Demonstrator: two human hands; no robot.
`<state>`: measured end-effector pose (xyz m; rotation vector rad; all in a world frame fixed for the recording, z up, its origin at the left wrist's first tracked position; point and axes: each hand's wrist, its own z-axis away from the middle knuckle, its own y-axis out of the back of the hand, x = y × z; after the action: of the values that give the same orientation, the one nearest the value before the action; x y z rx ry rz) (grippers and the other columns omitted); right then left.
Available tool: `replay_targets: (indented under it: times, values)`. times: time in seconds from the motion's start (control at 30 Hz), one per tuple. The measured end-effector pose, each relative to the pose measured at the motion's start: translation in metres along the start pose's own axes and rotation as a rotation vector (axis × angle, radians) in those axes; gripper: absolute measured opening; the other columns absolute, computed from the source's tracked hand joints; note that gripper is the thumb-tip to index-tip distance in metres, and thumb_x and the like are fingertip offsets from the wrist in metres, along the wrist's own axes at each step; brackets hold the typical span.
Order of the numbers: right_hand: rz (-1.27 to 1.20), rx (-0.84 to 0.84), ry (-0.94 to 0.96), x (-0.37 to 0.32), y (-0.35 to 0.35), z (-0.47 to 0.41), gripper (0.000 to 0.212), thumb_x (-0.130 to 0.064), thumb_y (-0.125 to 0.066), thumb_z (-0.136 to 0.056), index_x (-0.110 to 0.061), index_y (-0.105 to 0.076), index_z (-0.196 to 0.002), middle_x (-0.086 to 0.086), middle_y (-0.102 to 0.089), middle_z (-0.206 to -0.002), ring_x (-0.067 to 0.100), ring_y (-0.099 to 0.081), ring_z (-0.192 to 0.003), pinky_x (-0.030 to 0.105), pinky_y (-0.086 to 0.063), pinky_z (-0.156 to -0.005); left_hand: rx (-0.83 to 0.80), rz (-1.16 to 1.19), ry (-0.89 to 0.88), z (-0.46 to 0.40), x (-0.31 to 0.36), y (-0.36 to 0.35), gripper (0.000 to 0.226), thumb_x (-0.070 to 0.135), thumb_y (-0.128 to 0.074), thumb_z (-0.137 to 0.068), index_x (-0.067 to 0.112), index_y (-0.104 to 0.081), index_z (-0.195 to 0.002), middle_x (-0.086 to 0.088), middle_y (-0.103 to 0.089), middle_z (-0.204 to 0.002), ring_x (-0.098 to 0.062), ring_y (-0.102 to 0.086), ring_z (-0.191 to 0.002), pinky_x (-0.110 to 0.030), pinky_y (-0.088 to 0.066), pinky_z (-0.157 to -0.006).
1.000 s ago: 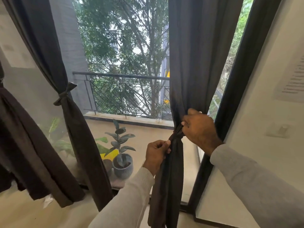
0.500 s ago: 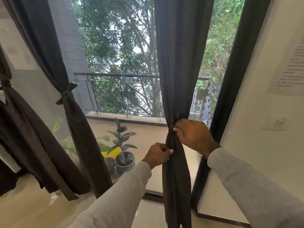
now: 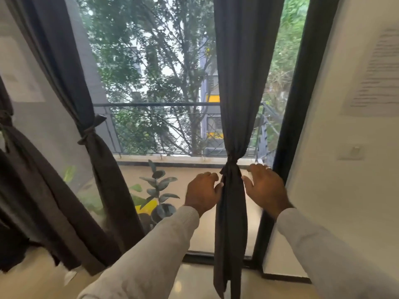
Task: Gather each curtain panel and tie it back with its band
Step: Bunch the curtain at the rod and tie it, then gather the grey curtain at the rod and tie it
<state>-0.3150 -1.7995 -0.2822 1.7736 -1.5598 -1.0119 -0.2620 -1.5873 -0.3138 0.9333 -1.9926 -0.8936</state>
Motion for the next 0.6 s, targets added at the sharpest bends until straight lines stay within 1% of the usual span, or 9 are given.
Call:
replay_targets:
  times: [0.07,0.13,0.2,0.27,0.33,0.4,0.5,0.6]
  values:
    - [0.055,0.024,-0.001,0.002,0.002,0.011,0.036,-0.036,-0.074,-0.094,-0.012,-0.071,-0.121,0.011,-0.074,-0.112,0.036,-0.071,-0.100,0.047,-0.059,-0.087,0.013,0.011,-0.069,0.003,-0.002,0.002,0.026,0.044,-0.058,-0.102,0.023,-0.069,-0.112,0.003,-0.069,-0.101,-0.024,-0.064,-0.099,-0.039,-0.056,-0.080]
    - [0.100,0.005,-0.041,0.007,0.004,0.028,0.038,-0.039,-0.073,-0.093,-0.013,-0.070,-0.121,0.011,-0.073,-0.110,0.035,-0.070,-0.098,0.047,-0.058,-0.086,0.005,0.049,-0.110,0.008,-0.004,-0.002,0.024,0.043,-0.059,-0.101,0.022,-0.069,-0.109,0.001,-0.069,-0.099,-0.026,-0.064,-0.097,-0.042,-0.057,-0.079]
    - [0.130,-0.034,-0.081,0.015,0.008,0.049,0.043,-0.044,-0.066,-0.096,-0.015,-0.067,-0.126,0.010,-0.071,-0.111,0.034,-0.067,-0.100,0.047,-0.055,-0.086,-0.001,0.119,-0.131,0.016,0.001,-0.011,0.026,0.041,-0.063,-0.101,0.020,-0.069,-0.115,-0.002,-0.070,-0.104,-0.028,-0.064,-0.101,-0.045,-0.057,-0.081]
    - [0.165,-0.026,-0.118,0.031,0.015,0.075,0.050,-0.047,-0.060,-0.097,-0.012,-0.064,-0.132,0.012,-0.070,-0.117,0.036,-0.066,-0.104,0.049,-0.053,-0.087,-0.006,0.175,-0.161,0.022,0.016,-0.024,0.037,0.043,-0.063,-0.100,0.018,-0.067,-0.127,-0.006,-0.070,-0.115,-0.032,-0.062,-0.111,-0.047,-0.057,-0.087]
    - [0.200,0.023,-0.150,0.056,0.027,0.101,0.054,-0.046,-0.058,-0.099,-0.008,-0.064,-0.136,0.015,-0.070,-0.122,0.038,-0.066,-0.106,0.049,-0.052,-0.086,-0.014,0.203,-0.227,0.024,0.046,-0.040,0.048,0.047,-0.063,-0.099,0.015,-0.064,-0.135,-0.009,-0.068,-0.122,-0.034,-0.059,-0.116,-0.047,-0.056,-0.093]
    - [0.243,0.044,-0.198,0.082,0.042,0.122,0.056,-0.047,-0.054,-0.101,-0.007,-0.062,-0.139,0.015,-0.068,-0.126,0.038,-0.065,-0.109,0.047,-0.050,-0.087,-0.018,0.207,-0.307,0.024,0.081,-0.056,0.052,0.047,-0.063,-0.099,0.012,-0.063,-0.136,-0.012,-0.067,-0.123,-0.037,-0.060,-0.114,-0.047,-0.054,-0.093]
    - [0.274,0.017,-0.303,0.128,0.071,0.152,0.058,-0.050,-0.051,-0.102,-0.009,-0.058,-0.142,0.014,-0.066,-0.132,0.039,-0.064,-0.116,0.049,-0.049,-0.090,-0.040,0.229,-0.414,0.024,0.147,-0.081,0.054,0.048,-0.063,-0.098,0.012,-0.062,-0.138,-0.014,-0.067,-0.128,-0.038,-0.060,-0.115,-0.048,-0.053,-0.090]
    - [0.293,-0.003,-0.393,0.182,0.100,0.189,0.060,-0.052,-0.051,-0.100,-0.010,-0.057,-0.143,0.012,-0.065,-0.135,0.037,-0.063,-0.118,0.048,-0.049,-0.092,-0.072,0.275,-0.518,0.030,0.220,-0.114,0.059,0.051,-0.060,-0.098,0.011,-0.060,-0.143,-0.014,-0.065,-0.136,-0.038,-0.059,-0.121,-0.049,-0.052,-0.096]
